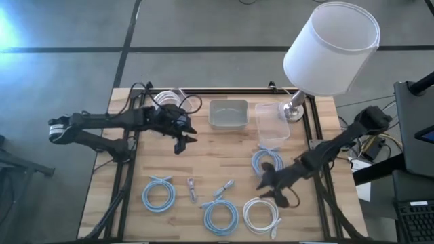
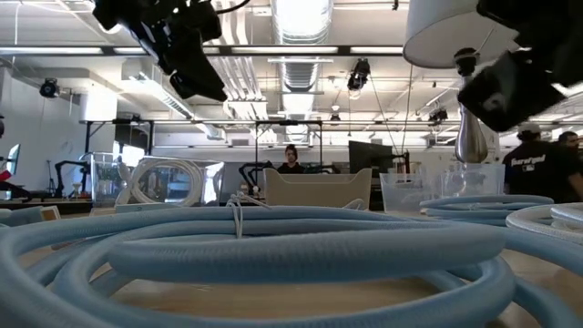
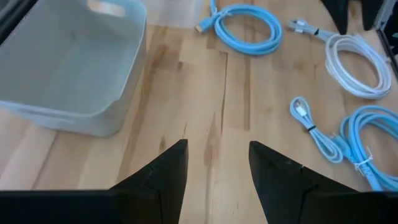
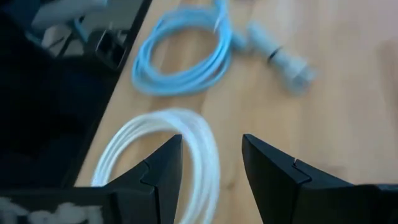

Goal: Pick & Place USB Port
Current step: Put the large white charger cable into the left transparent bin

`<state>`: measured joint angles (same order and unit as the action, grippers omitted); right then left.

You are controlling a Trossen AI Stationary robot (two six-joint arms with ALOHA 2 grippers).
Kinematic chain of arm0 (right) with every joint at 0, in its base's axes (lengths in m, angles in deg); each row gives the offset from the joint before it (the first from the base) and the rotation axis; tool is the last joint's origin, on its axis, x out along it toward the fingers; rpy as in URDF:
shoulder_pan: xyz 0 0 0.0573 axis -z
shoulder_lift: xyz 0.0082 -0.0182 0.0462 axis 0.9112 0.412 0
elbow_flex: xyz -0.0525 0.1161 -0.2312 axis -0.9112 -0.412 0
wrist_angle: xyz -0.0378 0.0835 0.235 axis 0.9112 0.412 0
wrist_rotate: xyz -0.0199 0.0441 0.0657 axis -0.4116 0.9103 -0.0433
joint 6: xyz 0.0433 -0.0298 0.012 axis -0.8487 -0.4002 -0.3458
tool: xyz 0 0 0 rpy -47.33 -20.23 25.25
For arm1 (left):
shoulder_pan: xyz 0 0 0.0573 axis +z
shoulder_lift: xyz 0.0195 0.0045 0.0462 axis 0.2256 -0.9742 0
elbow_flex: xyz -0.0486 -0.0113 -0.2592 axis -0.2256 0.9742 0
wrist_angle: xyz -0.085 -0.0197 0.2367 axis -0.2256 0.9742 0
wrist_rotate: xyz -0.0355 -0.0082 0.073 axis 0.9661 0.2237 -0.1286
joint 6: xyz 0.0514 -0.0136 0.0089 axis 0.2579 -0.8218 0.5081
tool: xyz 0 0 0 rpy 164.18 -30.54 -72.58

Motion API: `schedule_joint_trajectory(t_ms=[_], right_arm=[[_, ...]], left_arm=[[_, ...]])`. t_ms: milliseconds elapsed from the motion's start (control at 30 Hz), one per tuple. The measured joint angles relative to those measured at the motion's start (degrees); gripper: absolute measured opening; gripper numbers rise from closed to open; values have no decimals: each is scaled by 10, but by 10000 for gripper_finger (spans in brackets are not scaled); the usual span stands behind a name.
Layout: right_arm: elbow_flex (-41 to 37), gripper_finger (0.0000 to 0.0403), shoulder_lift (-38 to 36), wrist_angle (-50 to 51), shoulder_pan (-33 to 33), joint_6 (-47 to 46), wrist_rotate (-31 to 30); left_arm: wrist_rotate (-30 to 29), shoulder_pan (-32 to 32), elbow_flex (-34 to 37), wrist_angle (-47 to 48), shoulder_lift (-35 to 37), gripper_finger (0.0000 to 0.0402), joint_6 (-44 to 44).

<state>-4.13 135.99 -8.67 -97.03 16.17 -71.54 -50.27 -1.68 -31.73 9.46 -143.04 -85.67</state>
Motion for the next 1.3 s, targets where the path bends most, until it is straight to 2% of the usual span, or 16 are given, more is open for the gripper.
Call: schedule_joint_trajectory(t_ms=[167, 367, 533, 767, 1133, 1300], right_arm=[[21, 160, 60, 4, -21, -77, 31], [42, 160, 117, 5, -29, -98, 18], [62, 160, 143, 14, -28, -98, 2], [102, 160, 165, 119, -29, -110, 1], [114, 158, 225, 122, -29, -101, -1], [113, 120, 222, 125, -29, -73, 0]], left_arm=[[0, 0, 8, -8, 0, 174, -7], [0, 0, 8, -38, 0, 174, 6], [0, 0, 8, -61, 0, 174, 24], [0, 0, 8, -61, 0, 174, 39], [0, 0, 8, -62, 0, 174, 40], [0, 0, 8, -62, 0, 174, 40]])
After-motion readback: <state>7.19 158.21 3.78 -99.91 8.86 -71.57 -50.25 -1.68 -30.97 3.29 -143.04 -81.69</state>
